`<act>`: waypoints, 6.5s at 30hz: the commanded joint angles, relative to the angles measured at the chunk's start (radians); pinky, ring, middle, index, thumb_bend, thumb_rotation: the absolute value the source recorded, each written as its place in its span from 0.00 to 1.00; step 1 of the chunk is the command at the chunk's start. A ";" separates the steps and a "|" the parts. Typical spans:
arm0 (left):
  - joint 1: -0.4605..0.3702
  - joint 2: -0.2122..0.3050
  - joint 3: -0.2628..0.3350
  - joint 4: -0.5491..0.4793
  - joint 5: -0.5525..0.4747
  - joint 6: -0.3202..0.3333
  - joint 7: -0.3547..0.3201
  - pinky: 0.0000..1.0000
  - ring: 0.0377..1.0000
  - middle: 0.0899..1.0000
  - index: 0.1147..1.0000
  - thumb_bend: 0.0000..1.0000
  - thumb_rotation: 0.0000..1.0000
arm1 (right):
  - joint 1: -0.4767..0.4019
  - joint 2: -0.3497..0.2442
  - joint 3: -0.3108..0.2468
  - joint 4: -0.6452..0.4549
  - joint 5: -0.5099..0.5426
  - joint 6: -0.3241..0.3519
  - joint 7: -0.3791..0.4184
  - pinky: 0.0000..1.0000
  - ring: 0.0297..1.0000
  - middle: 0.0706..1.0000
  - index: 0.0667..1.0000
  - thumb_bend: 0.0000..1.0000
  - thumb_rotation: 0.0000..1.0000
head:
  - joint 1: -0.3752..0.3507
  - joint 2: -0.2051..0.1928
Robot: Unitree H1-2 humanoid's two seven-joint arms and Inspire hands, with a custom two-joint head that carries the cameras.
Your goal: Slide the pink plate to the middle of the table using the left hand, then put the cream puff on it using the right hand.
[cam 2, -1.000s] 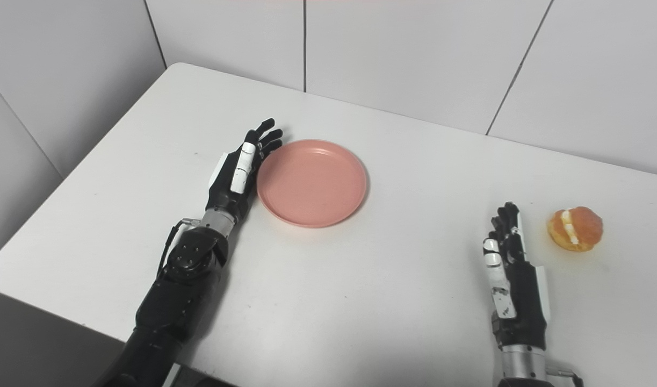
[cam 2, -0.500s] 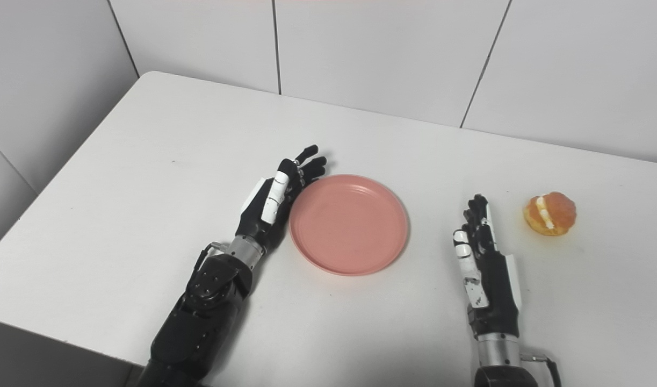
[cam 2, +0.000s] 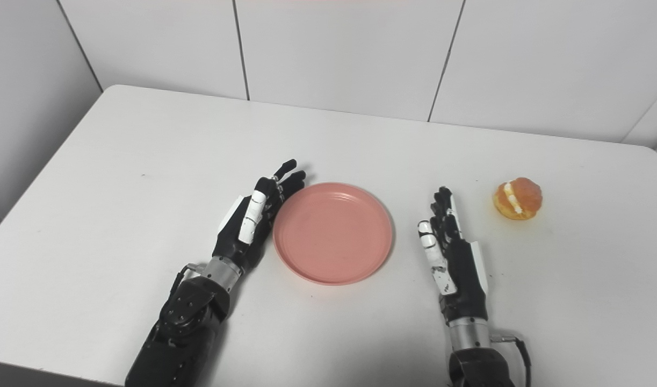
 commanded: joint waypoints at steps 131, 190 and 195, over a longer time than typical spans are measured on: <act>-0.013 -0.009 0.082 0.303 0.010 -0.259 -0.052 1.00 1.00 1.00 1.00 0.74 1.00 | -0.294 -0.220 -0.130 0.080 -0.483 0.015 -0.332 0.93 0.97 0.99 0.99 0.65 0.49 | -0.250 -0.045; -0.005 0.019 0.077 0.288 -0.019 -0.256 -0.080 1.00 1.00 0.99 1.00 0.69 1.00 | -0.360 -0.309 -0.046 0.289 -0.489 0.206 -0.308 0.76 0.87 0.93 0.94 0.58 0.07 | -0.287 -0.025; -0.003 0.018 0.076 0.281 -0.022 -0.252 -0.083 1.00 1.00 0.99 1.00 0.70 1.00 | -0.365 -0.316 -0.039 0.323 -0.488 0.185 -0.324 0.75 0.85 0.91 0.92 0.52 0.00 | -0.287 -0.022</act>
